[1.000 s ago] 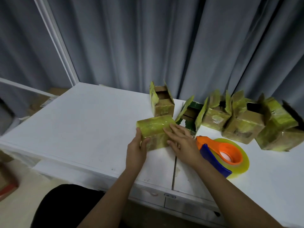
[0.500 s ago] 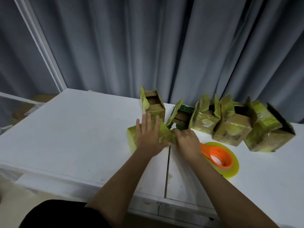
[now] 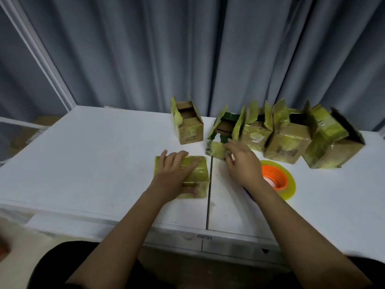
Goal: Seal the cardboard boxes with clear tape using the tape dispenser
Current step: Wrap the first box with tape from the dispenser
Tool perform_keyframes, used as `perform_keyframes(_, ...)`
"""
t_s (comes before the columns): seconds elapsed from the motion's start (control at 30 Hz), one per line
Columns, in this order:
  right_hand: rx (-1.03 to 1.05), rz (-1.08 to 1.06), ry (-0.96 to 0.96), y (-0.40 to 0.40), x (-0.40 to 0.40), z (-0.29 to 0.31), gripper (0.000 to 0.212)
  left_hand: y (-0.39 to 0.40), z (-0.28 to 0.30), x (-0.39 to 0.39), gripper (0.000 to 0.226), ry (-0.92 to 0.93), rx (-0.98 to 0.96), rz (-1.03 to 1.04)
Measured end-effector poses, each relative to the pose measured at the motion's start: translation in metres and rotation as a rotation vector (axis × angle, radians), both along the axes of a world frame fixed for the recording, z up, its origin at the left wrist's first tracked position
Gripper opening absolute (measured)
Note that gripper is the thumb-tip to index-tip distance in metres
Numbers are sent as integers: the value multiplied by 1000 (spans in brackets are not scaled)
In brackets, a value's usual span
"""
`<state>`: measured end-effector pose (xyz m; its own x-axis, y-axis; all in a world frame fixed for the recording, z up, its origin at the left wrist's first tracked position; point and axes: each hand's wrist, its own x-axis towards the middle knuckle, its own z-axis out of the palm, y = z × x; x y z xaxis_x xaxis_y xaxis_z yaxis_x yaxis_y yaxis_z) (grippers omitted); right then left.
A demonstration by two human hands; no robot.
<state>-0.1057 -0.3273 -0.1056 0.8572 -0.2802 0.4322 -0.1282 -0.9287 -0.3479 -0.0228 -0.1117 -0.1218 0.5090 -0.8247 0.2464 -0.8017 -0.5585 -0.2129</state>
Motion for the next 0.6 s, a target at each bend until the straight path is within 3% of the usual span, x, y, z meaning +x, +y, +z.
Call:
perform_keyframes(0.07, 23, -142, -1, -11, -29, -2, 29, -10, -1, -6, 88, -15, -31, -54)
perform_keyframes(0.2, 52, -410, 490, -30, -74, -8, 69, -33, 7, -15, 90, 42, 0, -129)
perform_keyframes(0.27, 13, -360, 604, -30, -81, -15, 67, -41, 17, -20, 86, 82, 10, -166)
perform_keyframes(0.4, -12, -271, 603, -30, -80, -20, 35, -43, 33, -25, 75, 347, 29, -273)
perform_keyframes(0.5, 49, -260, 536, -35, -83, -13, 29, -39, 39, -28, 81, 374, 24, -261)
perform_keyframes(0.6, 157, -224, 393, -38, -91, -4, 30, -39, 43, -32, 86, 409, 141, -183)
